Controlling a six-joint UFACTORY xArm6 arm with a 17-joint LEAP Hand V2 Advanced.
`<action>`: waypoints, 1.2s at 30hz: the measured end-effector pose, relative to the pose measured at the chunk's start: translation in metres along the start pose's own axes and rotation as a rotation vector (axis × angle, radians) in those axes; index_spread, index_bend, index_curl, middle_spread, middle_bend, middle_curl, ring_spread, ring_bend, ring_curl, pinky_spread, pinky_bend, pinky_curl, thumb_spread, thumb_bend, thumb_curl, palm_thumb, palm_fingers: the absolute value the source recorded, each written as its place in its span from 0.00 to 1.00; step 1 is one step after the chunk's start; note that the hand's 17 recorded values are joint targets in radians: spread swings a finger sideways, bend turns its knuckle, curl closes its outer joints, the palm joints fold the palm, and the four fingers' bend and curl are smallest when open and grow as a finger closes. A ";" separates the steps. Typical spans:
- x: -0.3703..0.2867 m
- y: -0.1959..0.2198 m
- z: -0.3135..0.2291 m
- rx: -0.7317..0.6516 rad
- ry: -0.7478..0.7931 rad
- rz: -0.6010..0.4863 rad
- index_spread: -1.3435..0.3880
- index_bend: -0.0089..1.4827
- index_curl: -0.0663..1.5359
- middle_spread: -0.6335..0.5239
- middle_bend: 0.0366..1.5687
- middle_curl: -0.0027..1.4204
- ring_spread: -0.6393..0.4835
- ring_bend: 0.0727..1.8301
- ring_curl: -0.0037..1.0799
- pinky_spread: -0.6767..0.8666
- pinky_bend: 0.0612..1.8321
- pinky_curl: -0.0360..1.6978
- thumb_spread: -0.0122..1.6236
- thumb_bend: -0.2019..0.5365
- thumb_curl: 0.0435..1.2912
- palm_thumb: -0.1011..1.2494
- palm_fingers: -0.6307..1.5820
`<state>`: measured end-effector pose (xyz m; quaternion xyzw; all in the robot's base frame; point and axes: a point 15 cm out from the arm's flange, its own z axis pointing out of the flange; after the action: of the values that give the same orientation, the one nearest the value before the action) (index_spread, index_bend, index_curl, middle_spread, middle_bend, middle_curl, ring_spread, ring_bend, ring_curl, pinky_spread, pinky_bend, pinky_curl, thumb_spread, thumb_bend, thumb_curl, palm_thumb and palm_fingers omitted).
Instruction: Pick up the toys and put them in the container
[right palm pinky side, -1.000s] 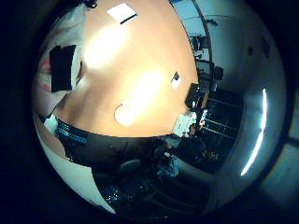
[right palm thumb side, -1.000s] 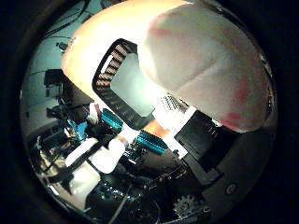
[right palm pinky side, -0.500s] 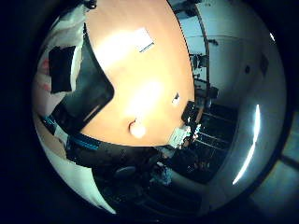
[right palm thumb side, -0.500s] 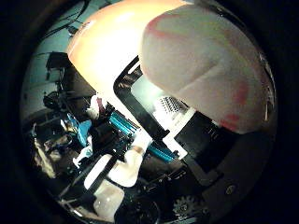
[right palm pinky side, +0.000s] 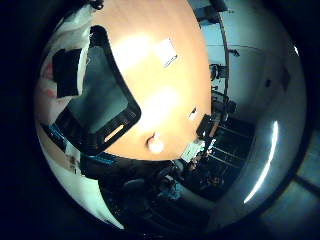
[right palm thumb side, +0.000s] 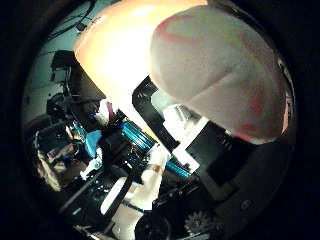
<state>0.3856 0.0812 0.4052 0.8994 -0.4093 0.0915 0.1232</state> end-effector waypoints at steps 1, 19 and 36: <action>0.000 0.001 0.000 -0.001 0.001 0.000 0.51 0.44 0.73 0.29 0.67 0.73 0.33 0.72 0.72 0.23 0.62 0.62 0.63 0.21 0.28 0.62 0.59; -0.001 0.016 0.006 -0.064 -0.010 -0.004 0.53 0.11 0.28 0.46 0.24 0.34 0.49 0.36 0.36 0.67 0.39 0.40 0.61 0.24 0.20 0.44 0.32; 0.007 0.024 0.006 -0.070 -0.013 0.020 0.54 0.11 0.20 0.49 0.20 0.27 0.54 0.32 0.28 0.71 0.38 0.30 0.60 0.24 0.19 0.43 0.34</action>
<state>0.3722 0.0590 0.4052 0.8910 -0.4219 0.0725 0.1510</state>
